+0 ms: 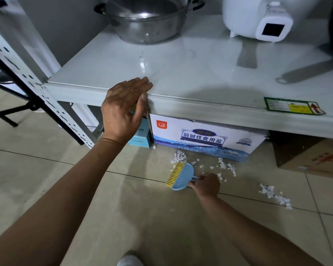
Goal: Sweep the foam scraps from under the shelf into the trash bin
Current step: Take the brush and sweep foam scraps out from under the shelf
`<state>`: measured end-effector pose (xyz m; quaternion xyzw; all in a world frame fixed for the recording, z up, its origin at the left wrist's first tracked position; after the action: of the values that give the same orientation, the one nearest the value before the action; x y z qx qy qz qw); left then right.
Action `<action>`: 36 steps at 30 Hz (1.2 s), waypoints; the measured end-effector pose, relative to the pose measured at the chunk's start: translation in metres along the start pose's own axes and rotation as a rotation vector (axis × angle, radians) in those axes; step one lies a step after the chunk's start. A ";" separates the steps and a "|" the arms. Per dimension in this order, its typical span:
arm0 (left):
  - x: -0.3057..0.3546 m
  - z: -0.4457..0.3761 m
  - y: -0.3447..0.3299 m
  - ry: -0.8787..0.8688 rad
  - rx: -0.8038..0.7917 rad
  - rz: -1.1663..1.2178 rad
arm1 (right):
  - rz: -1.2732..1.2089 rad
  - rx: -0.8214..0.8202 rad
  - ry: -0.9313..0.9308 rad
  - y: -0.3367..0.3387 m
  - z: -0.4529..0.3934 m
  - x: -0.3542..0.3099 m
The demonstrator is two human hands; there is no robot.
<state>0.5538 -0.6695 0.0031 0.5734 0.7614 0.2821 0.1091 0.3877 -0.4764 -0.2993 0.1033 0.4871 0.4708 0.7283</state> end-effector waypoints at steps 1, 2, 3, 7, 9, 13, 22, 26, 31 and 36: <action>0.000 0.000 0.000 0.004 0.001 0.002 | -0.011 0.034 -0.013 0.011 0.000 0.005; 0.001 0.000 0.001 0.009 0.002 0.003 | -0.030 0.060 -0.018 0.018 0.002 0.007; 0.001 0.000 0.001 0.014 0.005 0.003 | -0.056 0.069 -0.012 0.020 0.004 0.007; 0.002 -0.001 0.002 0.026 0.013 0.008 | -0.227 -0.031 0.035 -0.015 0.017 -0.023; 0.002 -0.001 0.001 0.031 -0.002 0.008 | -0.252 -0.091 0.060 -0.042 0.019 -0.046; 0.001 -0.003 0.003 0.033 -0.025 0.014 | -0.187 -0.125 0.057 -0.083 0.010 -0.085; 0.002 -0.006 0.001 0.097 -0.097 0.029 | -0.205 -0.051 -0.084 -0.067 -0.031 -0.053; 0.006 -0.005 -0.001 0.175 -0.093 0.009 | -0.187 0.020 -0.109 -0.016 -0.044 -0.011; 0.023 -0.009 -0.009 0.208 -0.105 -0.012 | -0.249 0.076 -0.193 0.047 -0.043 0.047; 0.078 -0.022 -0.034 0.059 -0.197 0.034 | -0.228 0.069 -0.245 0.083 -0.035 0.080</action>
<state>0.4908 -0.6097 0.0148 0.5642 0.7231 0.3740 0.1375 0.3175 -0.3801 -0.3157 0.1291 0.4191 0.3520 0.8269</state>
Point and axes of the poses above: each hand's wrist, its own z-axis away from the middle knuckle, its own y-axis out of the back of the hand, x = y × z, the point moved 10 cm from there along -z, towards the middle knuckle, and after that the axes turned 6 degrees about -y, right-handed, at the moved point
